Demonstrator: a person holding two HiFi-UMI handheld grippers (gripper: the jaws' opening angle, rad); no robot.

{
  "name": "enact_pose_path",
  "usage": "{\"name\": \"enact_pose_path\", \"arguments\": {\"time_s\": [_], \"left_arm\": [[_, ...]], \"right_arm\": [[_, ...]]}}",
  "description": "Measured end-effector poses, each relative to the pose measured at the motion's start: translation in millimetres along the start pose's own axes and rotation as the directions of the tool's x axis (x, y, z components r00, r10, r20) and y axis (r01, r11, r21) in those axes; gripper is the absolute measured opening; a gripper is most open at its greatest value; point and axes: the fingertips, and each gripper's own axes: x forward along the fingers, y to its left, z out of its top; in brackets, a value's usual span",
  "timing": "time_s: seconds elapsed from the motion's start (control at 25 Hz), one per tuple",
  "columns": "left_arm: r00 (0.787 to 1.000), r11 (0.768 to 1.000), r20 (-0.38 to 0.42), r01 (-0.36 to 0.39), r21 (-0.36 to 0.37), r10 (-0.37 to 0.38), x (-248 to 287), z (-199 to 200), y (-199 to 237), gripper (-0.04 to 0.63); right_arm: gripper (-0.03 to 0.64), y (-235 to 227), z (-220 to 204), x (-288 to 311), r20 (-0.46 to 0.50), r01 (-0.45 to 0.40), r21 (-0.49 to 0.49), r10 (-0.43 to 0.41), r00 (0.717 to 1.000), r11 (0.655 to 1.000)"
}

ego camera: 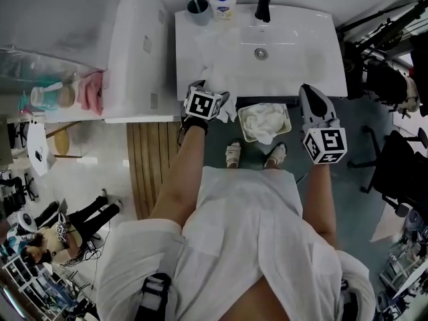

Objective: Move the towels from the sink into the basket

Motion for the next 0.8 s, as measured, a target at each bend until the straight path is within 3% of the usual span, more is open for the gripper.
{"name": "enact_pose_path", "arguments": {"time_s": [0.32, 0.56, 0.68, 0.8], "left_arm": [[0.993, 0.998, -0.099, -0.058, 0.022, 0.060, 15.0, -15.7, 3.5, 0.394], [0.997, 0.997, -0.048, -0.063, 0.040, 0.065, 15.9, -5.2, 2.3, 0.393], [0.996, 0.998, -0.074, -0.057, 0.018, 0.058, 18.3, -13.1, 2.6, 0.389], [0.997, 0.999, -0.067, -0.048, 0.012, 0.048, 17.9, -11.4, 0.9, 0.324]], "right_arm": [[0.031, 0.6, -6.6, -0.3, -0.015, -0.004, 0.003, 0.004, 1.000, 1.000], [0.031, -3.3, -6.9, -2.8, -0.019, 0.007, 0.004, -0.007, 1.000, 1.000], [0.031, -6.6, -5.5, -4.7, -0.017, 0.017, 0.004, -0.017, 1.000, 1.000], [0.031, -10.0, -4.5, -7.5, -0.013, 0.030, 0.007, -0.030, 0.999, 1.000]]}}
